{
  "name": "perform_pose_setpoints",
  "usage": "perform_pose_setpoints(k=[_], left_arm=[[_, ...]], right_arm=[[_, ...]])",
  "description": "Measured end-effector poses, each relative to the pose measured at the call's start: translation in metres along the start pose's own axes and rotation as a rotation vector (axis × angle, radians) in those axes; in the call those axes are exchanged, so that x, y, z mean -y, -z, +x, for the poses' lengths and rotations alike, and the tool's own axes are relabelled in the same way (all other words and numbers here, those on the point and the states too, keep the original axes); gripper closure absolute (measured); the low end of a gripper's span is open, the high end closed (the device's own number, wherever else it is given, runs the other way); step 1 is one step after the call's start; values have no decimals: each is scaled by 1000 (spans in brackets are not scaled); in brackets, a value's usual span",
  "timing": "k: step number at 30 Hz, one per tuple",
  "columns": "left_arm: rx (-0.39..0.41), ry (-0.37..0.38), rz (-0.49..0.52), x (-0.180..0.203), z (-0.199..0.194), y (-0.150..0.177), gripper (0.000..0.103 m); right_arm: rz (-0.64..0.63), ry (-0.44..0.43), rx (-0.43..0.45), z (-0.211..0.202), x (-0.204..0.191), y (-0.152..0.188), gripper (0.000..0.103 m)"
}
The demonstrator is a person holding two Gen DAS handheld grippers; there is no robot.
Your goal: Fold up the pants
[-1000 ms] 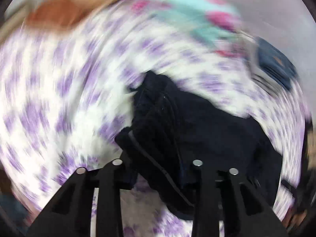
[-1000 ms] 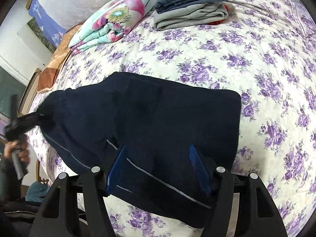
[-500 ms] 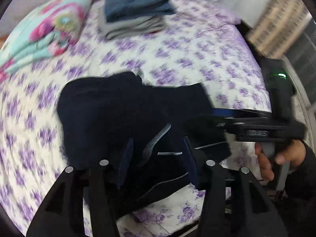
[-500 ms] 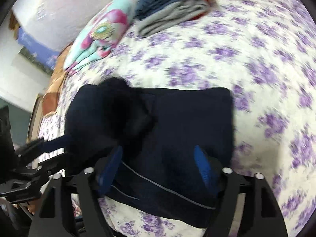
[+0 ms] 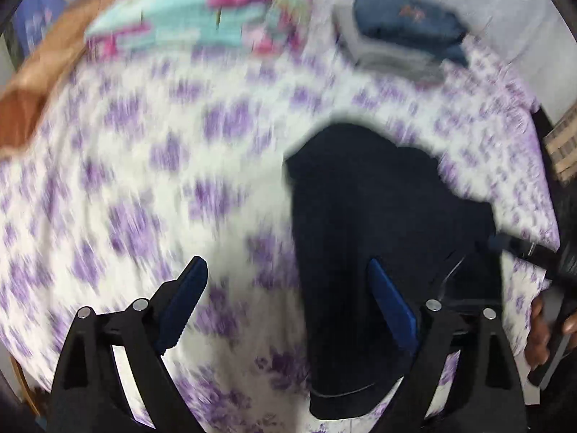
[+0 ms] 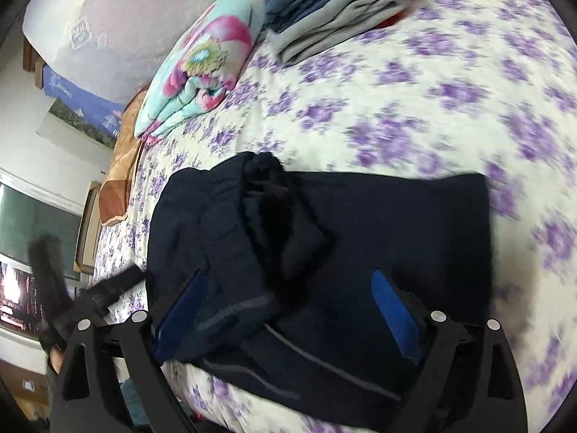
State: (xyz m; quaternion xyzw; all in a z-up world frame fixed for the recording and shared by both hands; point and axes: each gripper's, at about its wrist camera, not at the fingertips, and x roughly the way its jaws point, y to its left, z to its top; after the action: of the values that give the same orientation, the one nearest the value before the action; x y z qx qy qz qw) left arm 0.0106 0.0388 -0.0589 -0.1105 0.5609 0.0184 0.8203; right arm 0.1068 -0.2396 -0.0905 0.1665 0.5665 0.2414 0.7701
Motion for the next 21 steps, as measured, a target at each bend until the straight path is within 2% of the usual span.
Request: perform_pose_setpoints(k=[2,3,5,6,7,9,11,13,16,18,21], left_arm=[[-31,-7,-28,1,13,12,15],[-54,-5,-62,2,18,18,15],[-67,9,-81,4,22,23,15],[-61,-6,-61,6,23,24,15],[-57,-24,-36,7,24,24,13],[-76,-53,-15,4,32,22,11],[-119,-29,-46,-2,35,20,12],[-128,-14,-75,-8,30,17,12],[-74,-23,-56,-13,13,11,12],[-39,-1,-52,-15,0,6,13],[8,50,-37,-10,-15,2,13]], right_arm=[[2,-2,-77,23,-4,-5,6],[15,-21,-153,43,-7,-5,7],[4,1,-164,59,-16,-2,13],[-22,23,-140,62,-23,-2,21],[-44,35,-125,64,-29,-1,25],[-83,91,-133,70,-39,0,46],[-128,134,-151,71,-46,1,59],[-155,115,-130,59,-55,1,65],[-216,93,-69,32,-74,5,68],[-254,20,-26,1,-89,12,68],[-265,-35,31,-46,-90,18,69]])
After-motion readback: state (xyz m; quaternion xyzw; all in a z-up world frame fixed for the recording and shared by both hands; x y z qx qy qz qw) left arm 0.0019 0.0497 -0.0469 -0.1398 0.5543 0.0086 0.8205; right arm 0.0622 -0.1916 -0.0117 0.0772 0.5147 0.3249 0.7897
